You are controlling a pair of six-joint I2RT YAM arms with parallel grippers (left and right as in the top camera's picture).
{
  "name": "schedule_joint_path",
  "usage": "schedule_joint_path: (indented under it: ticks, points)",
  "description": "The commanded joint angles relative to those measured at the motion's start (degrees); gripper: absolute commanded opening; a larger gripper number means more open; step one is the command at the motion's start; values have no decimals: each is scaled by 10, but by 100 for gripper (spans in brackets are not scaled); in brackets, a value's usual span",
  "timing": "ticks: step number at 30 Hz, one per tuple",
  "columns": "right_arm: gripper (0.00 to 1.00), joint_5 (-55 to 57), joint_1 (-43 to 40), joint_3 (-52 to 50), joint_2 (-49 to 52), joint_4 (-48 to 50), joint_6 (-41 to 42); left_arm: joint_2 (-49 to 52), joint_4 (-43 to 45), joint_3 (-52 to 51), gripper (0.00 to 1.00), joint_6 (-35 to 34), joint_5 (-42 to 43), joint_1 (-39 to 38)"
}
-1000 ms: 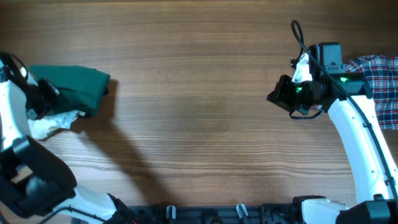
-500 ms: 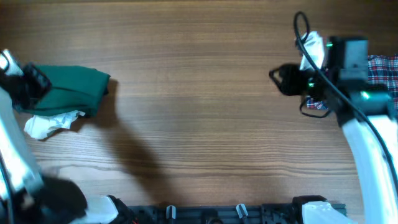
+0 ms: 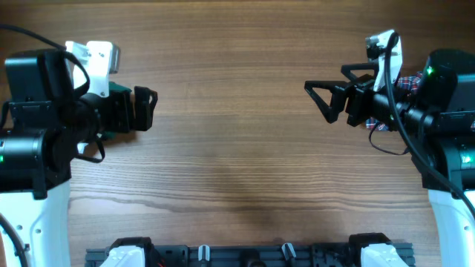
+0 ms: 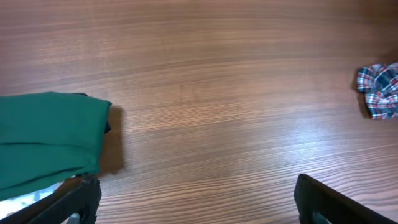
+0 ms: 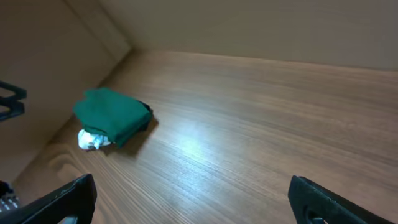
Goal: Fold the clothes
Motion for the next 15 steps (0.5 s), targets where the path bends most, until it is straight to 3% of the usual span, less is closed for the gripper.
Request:
schedule_joint_path:
  ticks: [1, 9, 15]
  points:
    - [99, -19, 3, 3, -22, 2, 8, -1, 0, 0, 100, 13, -14, -4]
    - [99, -10, 3, 3, -91, -17, 83, -1, 0, 0, 100, 13, -14, -4]
    - [100, 120, 3, 3, -138, -13, 36, -1, 0, 0, 100, 13, -14, -4]
